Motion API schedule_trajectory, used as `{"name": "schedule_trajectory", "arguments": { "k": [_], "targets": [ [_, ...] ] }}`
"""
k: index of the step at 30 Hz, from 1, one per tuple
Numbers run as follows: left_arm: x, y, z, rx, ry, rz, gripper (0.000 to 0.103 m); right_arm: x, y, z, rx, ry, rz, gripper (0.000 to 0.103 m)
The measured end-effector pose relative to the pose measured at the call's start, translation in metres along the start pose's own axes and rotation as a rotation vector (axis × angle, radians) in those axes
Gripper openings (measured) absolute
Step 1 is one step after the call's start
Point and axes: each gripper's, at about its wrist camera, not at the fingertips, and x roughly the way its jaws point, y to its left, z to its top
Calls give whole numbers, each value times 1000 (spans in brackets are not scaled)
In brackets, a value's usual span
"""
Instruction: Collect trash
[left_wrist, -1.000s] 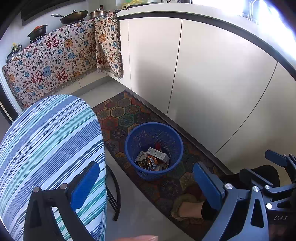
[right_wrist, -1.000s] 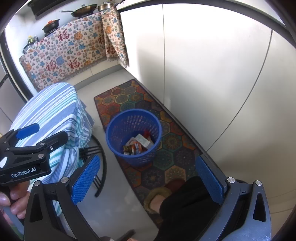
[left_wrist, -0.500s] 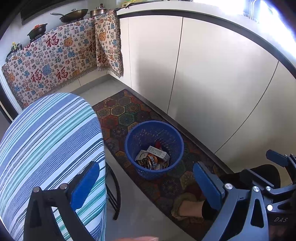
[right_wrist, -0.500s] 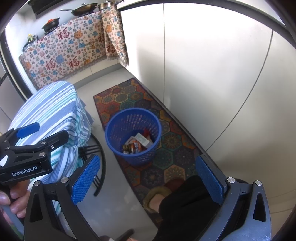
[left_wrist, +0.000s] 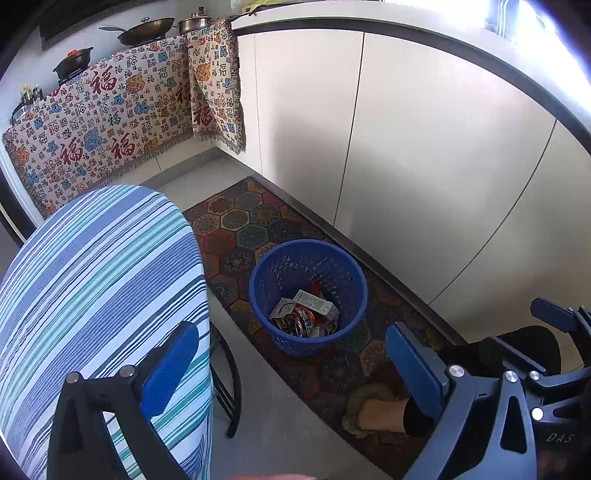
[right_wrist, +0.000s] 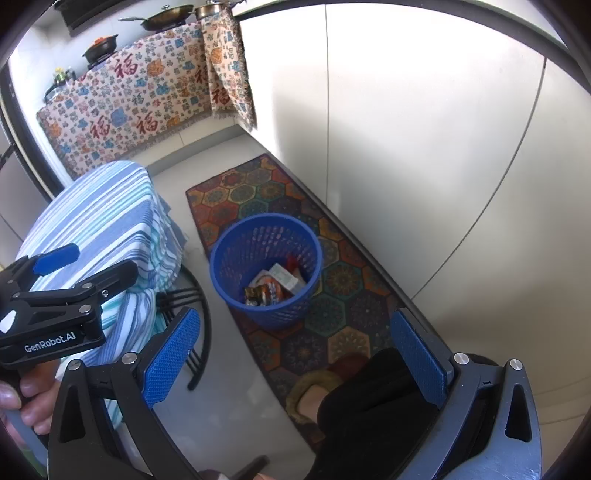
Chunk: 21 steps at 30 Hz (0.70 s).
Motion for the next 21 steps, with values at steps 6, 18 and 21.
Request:
{"name": "schedule_trajectory", "arguments": {
  "k": [6, 18, 21],
  "targets": [
    [1, -1, 0, 5, 0, -1, 103, 0, 0, 0, 0, -1, 1, 103],
    [2, -3, -1, 10, -6, 0, 103, 1, 0, -3, 10, 5, -3, 103],
    [1, -4, -1, 15, -8, -3, 103, 2, 0, -4, 13, 8, -5, 103]
  ]
}}
